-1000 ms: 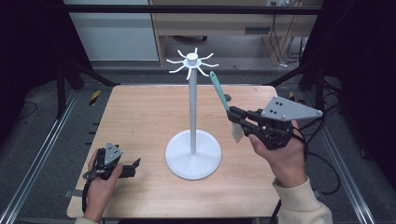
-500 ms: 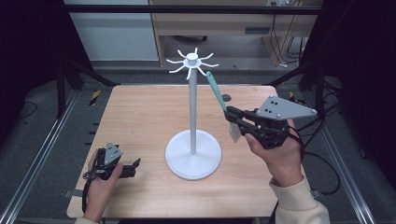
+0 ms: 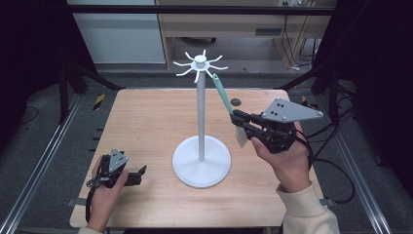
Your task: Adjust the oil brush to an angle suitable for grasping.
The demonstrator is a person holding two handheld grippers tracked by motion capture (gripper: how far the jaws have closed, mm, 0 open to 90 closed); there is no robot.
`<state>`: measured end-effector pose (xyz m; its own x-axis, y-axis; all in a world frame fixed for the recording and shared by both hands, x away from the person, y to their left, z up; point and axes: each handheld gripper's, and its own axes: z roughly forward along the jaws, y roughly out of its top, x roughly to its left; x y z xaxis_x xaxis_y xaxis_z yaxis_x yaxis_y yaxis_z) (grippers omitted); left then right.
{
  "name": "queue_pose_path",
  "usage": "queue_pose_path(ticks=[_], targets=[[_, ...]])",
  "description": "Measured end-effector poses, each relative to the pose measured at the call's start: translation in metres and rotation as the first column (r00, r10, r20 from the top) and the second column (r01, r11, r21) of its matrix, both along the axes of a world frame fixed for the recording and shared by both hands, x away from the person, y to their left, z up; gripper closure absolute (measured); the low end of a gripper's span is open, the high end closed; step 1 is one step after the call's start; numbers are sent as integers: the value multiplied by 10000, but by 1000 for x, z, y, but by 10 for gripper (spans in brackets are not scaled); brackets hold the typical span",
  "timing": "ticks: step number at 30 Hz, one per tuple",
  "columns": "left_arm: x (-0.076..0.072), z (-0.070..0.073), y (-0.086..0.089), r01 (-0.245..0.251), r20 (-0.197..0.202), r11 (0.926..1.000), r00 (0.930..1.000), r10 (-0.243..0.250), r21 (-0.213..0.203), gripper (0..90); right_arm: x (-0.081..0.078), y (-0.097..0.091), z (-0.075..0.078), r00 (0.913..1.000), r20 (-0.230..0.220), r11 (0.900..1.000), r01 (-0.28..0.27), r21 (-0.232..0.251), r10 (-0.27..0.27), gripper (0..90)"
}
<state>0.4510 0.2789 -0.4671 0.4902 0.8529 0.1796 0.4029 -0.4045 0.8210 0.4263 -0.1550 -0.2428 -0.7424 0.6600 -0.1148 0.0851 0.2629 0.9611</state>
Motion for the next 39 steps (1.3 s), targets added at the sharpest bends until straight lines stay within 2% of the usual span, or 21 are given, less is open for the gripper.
queue_pose_path(ticks=[16, 39], targets=[[0, 0, 0, 9, -2, 10000, 10000, -9, 5, 32, 11, 11, -8, 9998, -200, 9999, 27, 100, -25, 821], [0, 0, 0, 33, -11, 10000, 10000, -33, 14, 32, 24, 23, -12, 9992, -412, 10000, -8, 92, 11, 830]])
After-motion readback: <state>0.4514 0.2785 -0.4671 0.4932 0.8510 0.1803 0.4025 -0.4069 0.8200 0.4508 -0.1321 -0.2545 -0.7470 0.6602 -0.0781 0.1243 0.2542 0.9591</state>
